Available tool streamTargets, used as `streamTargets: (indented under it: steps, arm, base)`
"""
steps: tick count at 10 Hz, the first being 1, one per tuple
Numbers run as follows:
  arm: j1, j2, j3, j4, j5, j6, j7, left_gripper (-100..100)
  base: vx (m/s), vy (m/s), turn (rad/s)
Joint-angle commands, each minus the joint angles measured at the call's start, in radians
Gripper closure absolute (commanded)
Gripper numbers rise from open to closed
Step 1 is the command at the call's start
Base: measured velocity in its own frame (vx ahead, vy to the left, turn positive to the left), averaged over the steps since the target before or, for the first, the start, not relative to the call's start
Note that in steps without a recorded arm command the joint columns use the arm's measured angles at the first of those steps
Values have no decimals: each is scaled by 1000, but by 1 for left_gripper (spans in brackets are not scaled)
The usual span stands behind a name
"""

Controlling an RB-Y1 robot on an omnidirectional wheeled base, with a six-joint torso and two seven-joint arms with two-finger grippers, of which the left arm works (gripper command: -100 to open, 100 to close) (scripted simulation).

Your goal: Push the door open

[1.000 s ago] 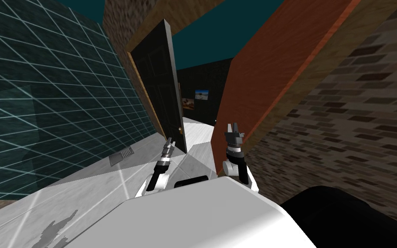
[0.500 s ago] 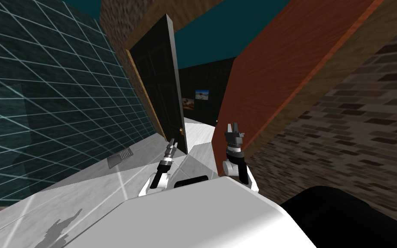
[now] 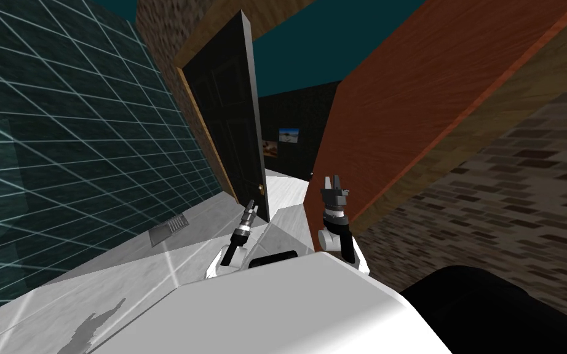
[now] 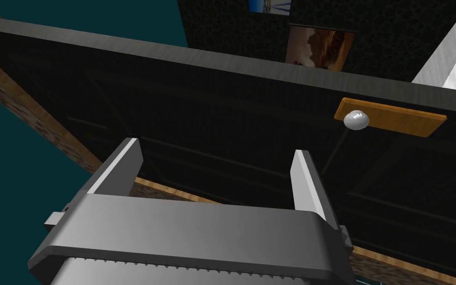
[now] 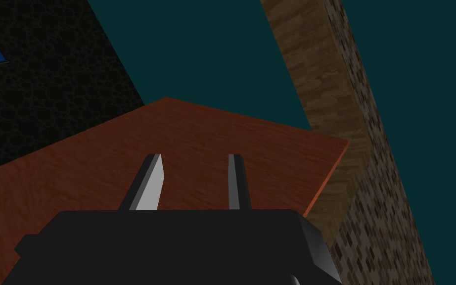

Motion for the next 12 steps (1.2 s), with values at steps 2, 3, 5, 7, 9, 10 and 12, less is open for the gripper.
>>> streamTargets:
  steps: [2, 3, 5, 7, 9, 10, 12]
  arm:
    - [-29, 4, -23, 75, -3, -25, 5, -100]
    - [-29, 4, -23, 75, -3, -25, 5, -100]
    - [-55, 5, -39, 136, -4, -41, 9, -100]
    - [-80, 6, -55, 195, -6, -58, 13, -100]
    - [-105, 5, -70, 252, -8, -74, 16, -100]
    - [-117, 5, -77, 280, -9, -81, 18, -100]
    - [-141, 5, -92, 335, -11, -97, 21, -100]
  base:
    - [101, 91, -28]
    - [53, 78, -9]
    - [55, 77, -25]
    - [80, 96, -25]
    - [93, 81, -31]
    - [93, 95, -23]
    - [93, 111, -29]
